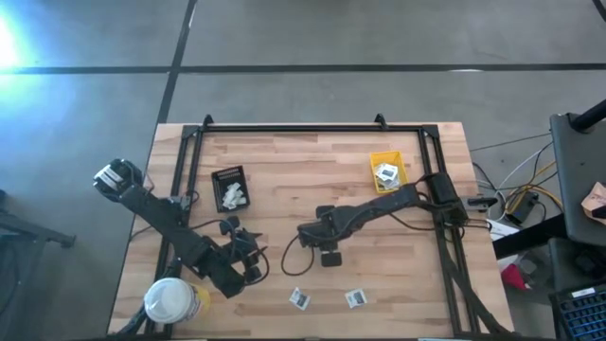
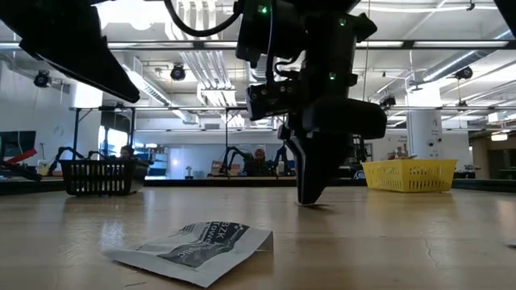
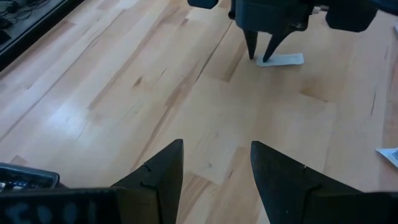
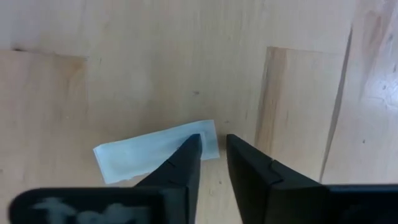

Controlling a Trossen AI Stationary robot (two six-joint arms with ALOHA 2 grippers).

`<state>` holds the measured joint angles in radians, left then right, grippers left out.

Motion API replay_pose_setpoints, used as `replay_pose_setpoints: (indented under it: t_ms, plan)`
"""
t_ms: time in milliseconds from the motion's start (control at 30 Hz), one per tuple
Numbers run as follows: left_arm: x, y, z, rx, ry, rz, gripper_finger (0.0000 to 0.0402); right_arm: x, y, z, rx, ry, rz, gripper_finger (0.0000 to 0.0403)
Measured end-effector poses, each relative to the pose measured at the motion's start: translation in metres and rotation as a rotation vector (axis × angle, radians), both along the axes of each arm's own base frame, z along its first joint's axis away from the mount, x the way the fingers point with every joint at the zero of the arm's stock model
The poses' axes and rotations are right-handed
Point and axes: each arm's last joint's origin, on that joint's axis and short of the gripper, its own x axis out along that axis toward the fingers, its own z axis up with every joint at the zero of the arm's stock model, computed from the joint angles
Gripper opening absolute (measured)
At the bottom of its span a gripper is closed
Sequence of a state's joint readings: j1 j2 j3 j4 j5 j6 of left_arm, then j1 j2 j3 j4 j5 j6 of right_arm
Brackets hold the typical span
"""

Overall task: Pick & Place First Aid Supplies
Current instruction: Put the green bandage into the black bin

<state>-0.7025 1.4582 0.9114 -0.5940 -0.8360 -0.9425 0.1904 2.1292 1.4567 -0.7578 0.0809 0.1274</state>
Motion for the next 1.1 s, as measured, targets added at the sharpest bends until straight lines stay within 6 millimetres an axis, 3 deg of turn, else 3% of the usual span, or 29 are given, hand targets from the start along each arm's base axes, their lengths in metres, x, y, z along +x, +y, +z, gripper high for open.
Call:
replay_pose_setpoints:
  t_ms: [300, 567, 1100]
  plan:
    - [-0.001, 0.000, -0.001, -0.002, 0.001, 0.005, 0.0181, 0.000, -0.004, -0.001, 0.011, 0.007, -0.038, 0.0016]
    - [-0.001, 0.001, -0.001, -0.002, 0.001, 0.005, 0.0181, -0.001, -0.005, 0.004, 0.010, 0.001, -0.057, 0.0008]
    - [-0.002, 0.002, -0.005, -0.026, -0.008, 0.033, 0.0181, -0.020, -0.002, 0.066, 0.030, -0.100, -0.042, 0.0008]
